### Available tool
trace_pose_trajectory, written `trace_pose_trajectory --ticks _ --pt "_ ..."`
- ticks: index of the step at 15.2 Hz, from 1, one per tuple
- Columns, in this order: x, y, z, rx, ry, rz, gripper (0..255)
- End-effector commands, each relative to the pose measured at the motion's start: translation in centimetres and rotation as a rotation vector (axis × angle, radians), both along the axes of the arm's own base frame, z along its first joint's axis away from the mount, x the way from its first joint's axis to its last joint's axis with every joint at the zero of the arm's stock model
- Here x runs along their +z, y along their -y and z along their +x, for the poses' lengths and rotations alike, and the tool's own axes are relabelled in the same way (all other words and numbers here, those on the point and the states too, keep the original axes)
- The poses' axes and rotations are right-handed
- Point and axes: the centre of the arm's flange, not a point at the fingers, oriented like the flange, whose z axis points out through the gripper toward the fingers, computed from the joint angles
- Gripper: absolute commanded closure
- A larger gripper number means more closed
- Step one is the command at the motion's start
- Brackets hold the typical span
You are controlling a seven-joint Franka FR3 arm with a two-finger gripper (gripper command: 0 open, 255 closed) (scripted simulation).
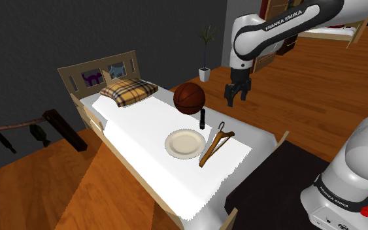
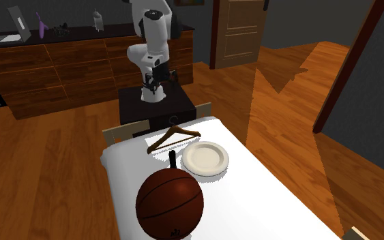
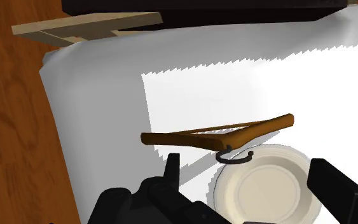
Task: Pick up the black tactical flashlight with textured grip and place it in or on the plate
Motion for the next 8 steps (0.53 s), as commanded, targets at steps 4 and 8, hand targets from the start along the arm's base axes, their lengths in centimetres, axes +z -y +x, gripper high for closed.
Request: trace_pose_trajectory --ticks 4,8 --pt "-3.8 0.4 5.0 -0.012 0.023 -0.004 0" --pt "-6.8 0.8 9.1 -0.021 0.041 -0.006 0"
